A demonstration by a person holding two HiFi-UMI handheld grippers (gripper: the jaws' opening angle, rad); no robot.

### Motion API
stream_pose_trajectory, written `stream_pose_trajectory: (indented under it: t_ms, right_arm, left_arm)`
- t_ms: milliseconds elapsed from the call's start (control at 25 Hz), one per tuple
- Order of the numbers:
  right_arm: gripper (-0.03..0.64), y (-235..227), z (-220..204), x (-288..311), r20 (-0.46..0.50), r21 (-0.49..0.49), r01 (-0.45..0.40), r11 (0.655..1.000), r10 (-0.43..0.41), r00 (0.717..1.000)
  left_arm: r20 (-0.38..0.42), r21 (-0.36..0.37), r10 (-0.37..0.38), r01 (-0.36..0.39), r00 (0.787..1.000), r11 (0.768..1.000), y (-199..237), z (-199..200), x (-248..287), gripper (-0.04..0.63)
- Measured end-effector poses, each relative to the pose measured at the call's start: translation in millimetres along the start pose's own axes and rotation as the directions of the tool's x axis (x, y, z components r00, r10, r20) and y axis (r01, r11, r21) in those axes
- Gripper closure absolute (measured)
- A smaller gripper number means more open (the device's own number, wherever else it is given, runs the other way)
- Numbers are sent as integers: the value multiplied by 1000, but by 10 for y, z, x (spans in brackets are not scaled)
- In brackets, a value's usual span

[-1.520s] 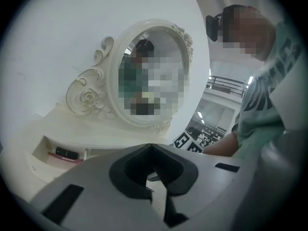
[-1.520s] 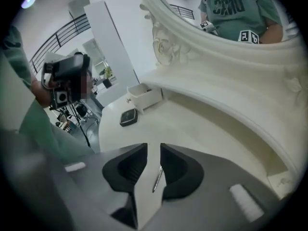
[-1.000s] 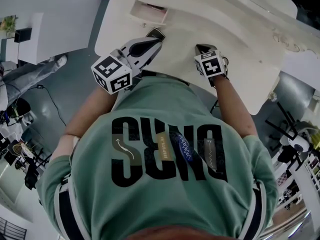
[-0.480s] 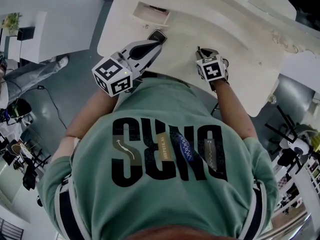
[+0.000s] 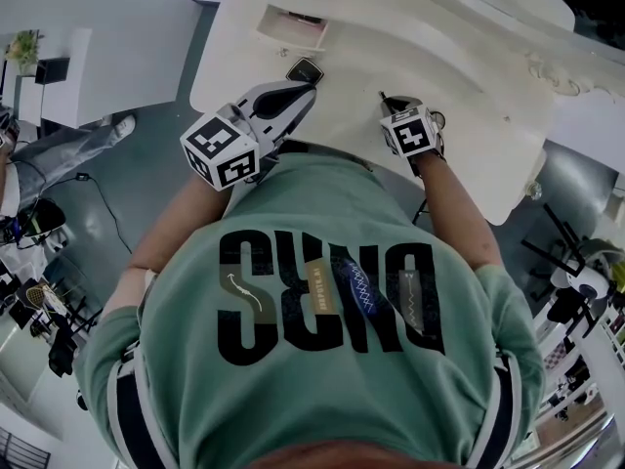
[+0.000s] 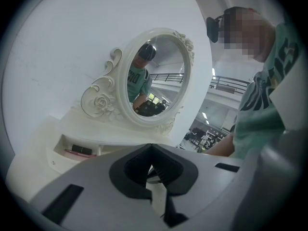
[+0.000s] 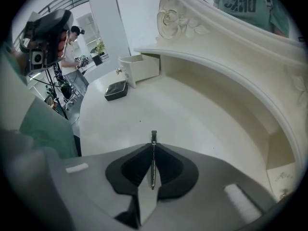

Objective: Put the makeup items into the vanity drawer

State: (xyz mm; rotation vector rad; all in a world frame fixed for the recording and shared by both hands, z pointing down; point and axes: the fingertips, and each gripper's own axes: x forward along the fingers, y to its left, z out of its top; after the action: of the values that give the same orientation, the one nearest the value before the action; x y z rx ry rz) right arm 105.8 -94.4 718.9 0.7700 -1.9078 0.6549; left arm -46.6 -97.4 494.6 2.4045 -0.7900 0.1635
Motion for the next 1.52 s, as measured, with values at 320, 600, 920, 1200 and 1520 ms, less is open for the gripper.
stream_pose_trajectory:
  t_ms: [320,600,920,1200,1520]
  right_arm:
    - [580,-1,289,-408,166,70,-33,997,21,986]
    - [580,-260,729,-1212,370,123,-16,992,-31,928]
    - [580,-611,871,-2399,586,165,12,986,-108,803]
    - [580,-784,913,-3266,725,147,41,988,-136,675]
    - [580,-788,959,-3696,802,113,43,993,-116,586]
  left_arm:
    - [6,12,-18,18,1000,1000,7,72,-50,592]
    - [34,70,-94,91,995,993,-184,426,150,592]
    - [104,166,-173,154,979,974,-576,982,419,592]
    - [167,205,-189,154,968,967,-773,1257,524,592]
    - [201,211,-170,127,965,969,-806,1328,529,592]
